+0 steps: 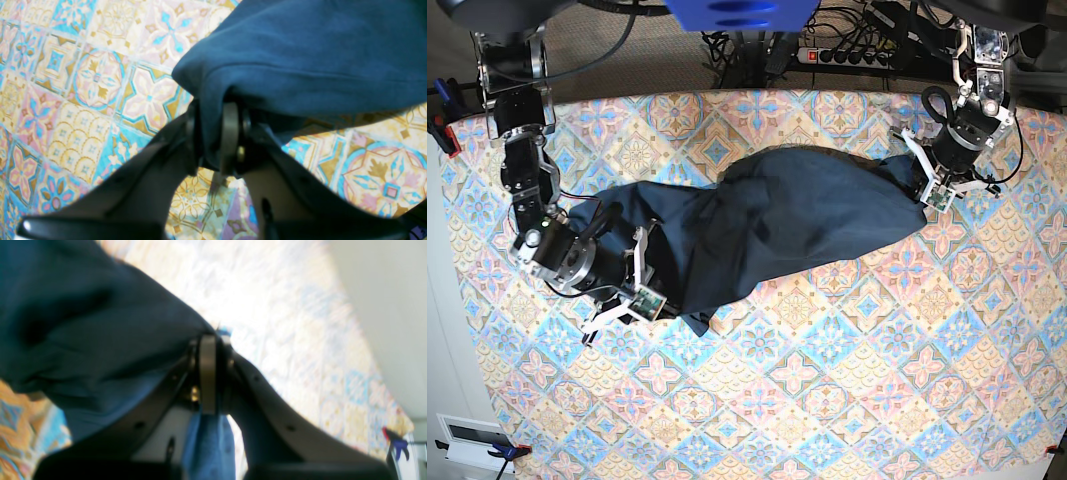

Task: Layout the t-shirt on the table in an organized manner, then fold the t-shirt properly
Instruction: 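Pull the shirt lengthwise with the right gripper away from the left gripper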

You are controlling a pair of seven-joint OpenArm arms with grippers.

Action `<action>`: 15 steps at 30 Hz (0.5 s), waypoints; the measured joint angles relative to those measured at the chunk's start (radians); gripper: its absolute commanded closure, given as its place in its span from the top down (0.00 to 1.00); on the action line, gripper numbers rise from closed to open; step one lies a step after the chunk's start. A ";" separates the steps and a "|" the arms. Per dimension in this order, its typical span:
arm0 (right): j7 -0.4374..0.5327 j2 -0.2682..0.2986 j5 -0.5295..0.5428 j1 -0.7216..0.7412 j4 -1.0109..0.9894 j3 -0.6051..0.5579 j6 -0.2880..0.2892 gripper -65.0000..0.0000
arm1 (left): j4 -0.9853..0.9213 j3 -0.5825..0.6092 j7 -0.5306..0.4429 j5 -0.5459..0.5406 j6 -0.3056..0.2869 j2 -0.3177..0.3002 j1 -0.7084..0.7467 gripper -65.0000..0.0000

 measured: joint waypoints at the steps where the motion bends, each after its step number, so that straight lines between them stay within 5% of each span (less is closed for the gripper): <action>1: -0.010 -0.001 0.042 -0.001 0.005 0.023 0.002 0.00 | 0.000 -0.001 0.000 0.000 0.000 0.000 0.000 0.16; 8: -0.070 0.025 0.258 0.000 0.006 0.245 0.000 0.00 | 0.002 -0.058 -0.004 -0.006 0.001 0.022 -0.001 0.16; 15: -0.070 0.091 0.317 0.010 -0.021 0.336 0.001 0.00 | 0.002 -0.128 0.002 -0.002 0.002 0.050 -0.017 0.16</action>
